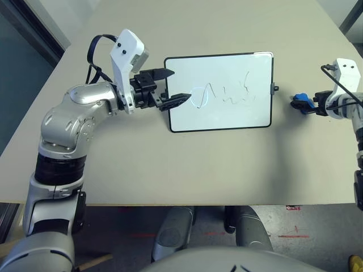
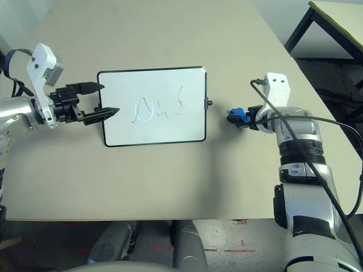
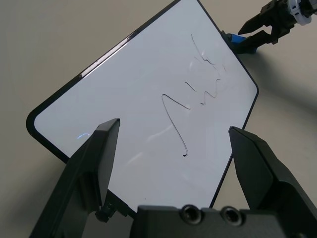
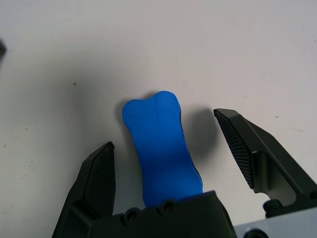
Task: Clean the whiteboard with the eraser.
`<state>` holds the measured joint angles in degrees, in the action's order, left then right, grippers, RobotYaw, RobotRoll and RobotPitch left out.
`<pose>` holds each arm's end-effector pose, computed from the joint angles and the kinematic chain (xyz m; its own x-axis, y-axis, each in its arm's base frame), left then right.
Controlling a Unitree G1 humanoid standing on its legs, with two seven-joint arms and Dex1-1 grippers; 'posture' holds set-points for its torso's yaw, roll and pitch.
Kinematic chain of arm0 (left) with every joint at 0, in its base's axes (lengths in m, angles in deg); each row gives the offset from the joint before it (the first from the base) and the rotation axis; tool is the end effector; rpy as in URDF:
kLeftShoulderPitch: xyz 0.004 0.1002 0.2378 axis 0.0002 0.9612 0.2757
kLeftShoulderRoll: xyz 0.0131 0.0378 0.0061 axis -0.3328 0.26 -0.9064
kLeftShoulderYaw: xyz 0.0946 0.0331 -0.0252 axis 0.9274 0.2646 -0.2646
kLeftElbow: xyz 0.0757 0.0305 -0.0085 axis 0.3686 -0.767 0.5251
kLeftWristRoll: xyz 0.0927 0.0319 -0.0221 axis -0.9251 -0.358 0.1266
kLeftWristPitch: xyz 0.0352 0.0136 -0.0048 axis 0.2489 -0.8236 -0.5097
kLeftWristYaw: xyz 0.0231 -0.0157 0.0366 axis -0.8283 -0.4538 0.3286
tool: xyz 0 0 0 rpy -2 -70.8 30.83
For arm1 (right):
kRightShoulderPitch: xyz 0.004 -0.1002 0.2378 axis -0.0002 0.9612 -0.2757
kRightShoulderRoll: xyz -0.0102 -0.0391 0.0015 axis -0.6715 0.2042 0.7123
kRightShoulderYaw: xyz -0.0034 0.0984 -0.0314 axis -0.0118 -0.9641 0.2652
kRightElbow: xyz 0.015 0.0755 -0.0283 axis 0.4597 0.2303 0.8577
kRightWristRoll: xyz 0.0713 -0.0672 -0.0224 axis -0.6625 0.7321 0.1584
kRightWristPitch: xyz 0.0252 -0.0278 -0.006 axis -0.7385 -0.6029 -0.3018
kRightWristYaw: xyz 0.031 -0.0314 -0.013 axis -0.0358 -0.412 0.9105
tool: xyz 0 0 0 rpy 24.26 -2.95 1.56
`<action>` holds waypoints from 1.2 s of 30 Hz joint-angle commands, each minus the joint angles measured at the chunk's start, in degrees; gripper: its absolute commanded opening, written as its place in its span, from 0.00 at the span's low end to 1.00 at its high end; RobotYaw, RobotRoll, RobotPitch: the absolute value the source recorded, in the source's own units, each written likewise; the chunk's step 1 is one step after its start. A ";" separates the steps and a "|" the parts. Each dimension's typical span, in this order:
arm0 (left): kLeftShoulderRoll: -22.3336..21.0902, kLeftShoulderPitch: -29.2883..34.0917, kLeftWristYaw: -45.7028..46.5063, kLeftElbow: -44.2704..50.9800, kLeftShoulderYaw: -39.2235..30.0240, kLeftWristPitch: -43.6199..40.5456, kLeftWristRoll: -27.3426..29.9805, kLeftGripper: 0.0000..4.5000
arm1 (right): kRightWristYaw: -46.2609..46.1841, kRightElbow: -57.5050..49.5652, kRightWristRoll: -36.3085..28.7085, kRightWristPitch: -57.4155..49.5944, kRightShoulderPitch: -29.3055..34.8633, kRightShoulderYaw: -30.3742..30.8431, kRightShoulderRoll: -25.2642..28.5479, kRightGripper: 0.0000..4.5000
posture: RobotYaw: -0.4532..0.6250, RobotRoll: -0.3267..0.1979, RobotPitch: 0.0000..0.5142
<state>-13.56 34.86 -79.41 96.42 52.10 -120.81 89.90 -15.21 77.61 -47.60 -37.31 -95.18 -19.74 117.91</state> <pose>0.2608 0.2098 0.2378 0.6057 -0.7752 -0.1795 0.7893 0.5568 0.2588 0.3087 -0.3086 0.1859 0.8087 0.0500 -0.5861 -0.1849 0.9675 -0.1726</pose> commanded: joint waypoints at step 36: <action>-1.68 -2.62 -2.36 -0.31 1.98 0.22 -0.66 1.00 | -2.64 -26.61 -5.89 -10.45 -8.18 -3.29 -5.62 0.19 | 0.61 0.62 0.28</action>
<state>-14.54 32.38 -81.11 96.34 53.44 -121.09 89.69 -18.60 54.72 -51.93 -45.06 -104.10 -24.38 113.45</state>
